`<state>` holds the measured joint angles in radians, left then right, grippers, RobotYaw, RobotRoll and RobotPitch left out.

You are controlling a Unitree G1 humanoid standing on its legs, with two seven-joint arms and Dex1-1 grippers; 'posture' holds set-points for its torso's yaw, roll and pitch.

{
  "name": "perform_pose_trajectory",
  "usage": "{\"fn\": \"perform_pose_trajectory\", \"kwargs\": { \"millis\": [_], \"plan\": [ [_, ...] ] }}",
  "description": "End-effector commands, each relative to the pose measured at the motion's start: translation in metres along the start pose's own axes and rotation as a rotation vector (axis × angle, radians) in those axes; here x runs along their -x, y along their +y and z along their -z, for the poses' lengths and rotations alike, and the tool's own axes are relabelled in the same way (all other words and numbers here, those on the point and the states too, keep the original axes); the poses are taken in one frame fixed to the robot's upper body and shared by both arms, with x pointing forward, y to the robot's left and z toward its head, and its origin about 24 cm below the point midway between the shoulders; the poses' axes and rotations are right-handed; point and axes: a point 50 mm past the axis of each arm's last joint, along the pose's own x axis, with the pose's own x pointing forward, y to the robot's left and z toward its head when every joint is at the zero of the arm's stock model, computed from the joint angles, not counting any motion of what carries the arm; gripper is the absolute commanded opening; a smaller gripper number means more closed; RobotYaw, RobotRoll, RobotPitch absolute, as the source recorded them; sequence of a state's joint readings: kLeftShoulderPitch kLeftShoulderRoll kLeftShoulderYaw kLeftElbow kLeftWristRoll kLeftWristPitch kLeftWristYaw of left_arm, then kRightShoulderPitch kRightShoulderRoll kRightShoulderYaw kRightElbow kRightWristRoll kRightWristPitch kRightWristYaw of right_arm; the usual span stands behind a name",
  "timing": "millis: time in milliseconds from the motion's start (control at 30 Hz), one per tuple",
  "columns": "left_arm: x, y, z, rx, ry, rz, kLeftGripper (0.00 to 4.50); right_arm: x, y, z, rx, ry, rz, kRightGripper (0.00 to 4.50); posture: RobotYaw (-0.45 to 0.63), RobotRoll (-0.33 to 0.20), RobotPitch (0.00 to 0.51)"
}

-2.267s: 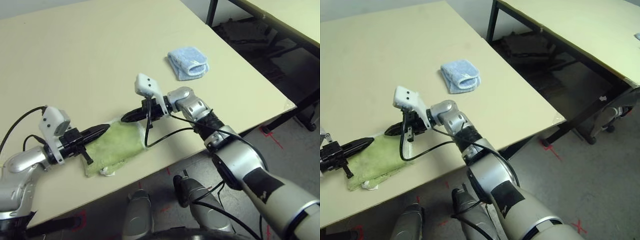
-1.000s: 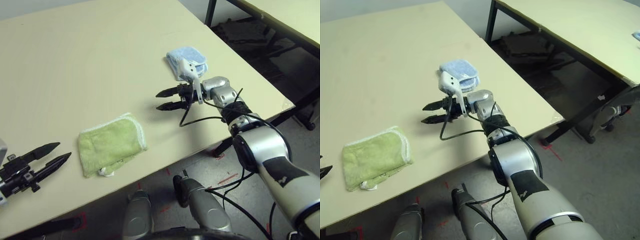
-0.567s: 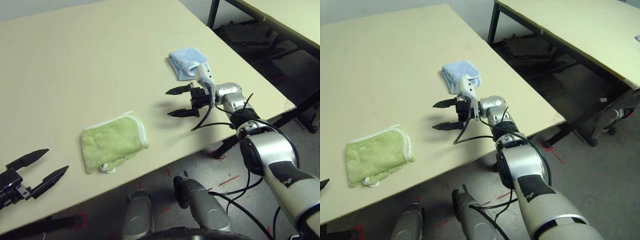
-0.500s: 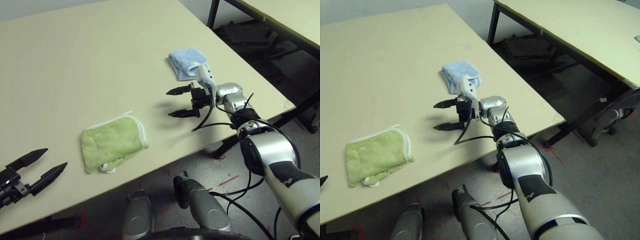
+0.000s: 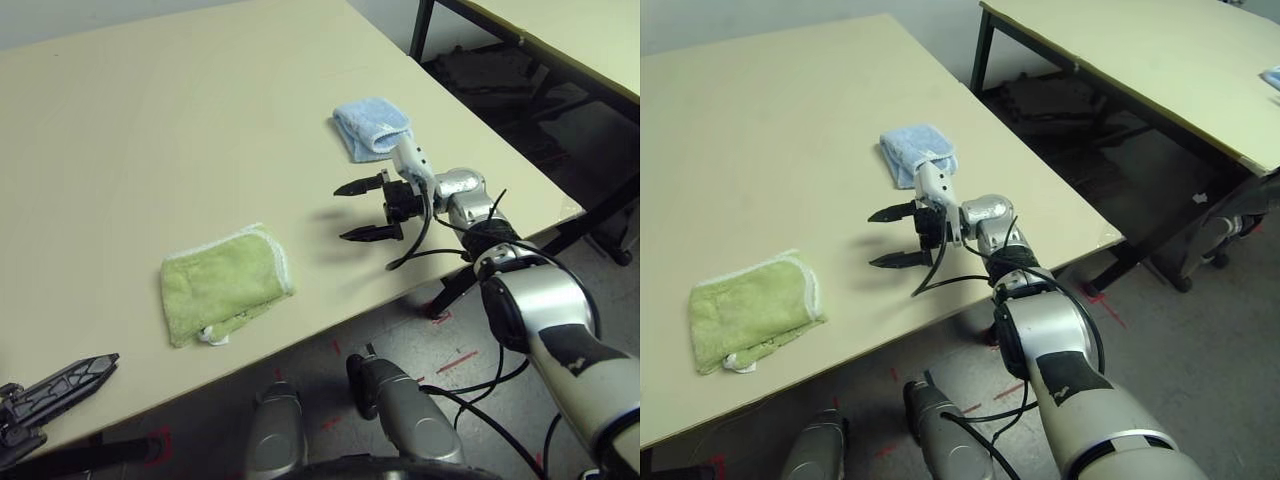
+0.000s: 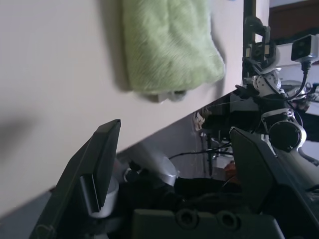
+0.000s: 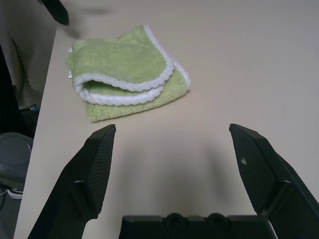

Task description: Fold the towel and set it aside.

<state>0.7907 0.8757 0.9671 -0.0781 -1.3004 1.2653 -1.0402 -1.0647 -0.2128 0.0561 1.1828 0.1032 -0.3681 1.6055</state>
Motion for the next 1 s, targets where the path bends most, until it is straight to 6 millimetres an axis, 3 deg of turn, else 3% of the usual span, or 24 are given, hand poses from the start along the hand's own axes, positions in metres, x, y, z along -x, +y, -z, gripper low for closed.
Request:
{"fn": "perform_pose_trajectory", "kwargs": {
  "millis": [33, 433, 733, 1000],
  "plan": [
    [0.007, 0.002, 0.001, 0.009, -0.002, -0.025, 4.48, 0.000, 0.001, 0.001, 0.004, 0.020, -0.016, 4.50, -0.05, 0.000, 0.178],
    [0.019, 0.018, -0.007, 0.005, -0.071, -0.071, 4.48, 0.003, 0.001, 0.001, 0.010, 0.040, -0.017, 4.50, -0.06, 0.000, 0.175],
    [0.002, 0.024, -0.030, 0.128, -0.177, 0.040, 4.48, 0.004, 0.000, -0.001, 0.030, 0.053, -0.021, 4.50, -0.07, 0.000, 0.173],
    [-0.013, 0.032, -0.036, 0.157, -0.088, 0.029, 4.48, 0.007, -0.001, -0.003, 0.051, 0.068, -0.020, 4.50, -0.09, 0.000, 0.180]
  ]
}}
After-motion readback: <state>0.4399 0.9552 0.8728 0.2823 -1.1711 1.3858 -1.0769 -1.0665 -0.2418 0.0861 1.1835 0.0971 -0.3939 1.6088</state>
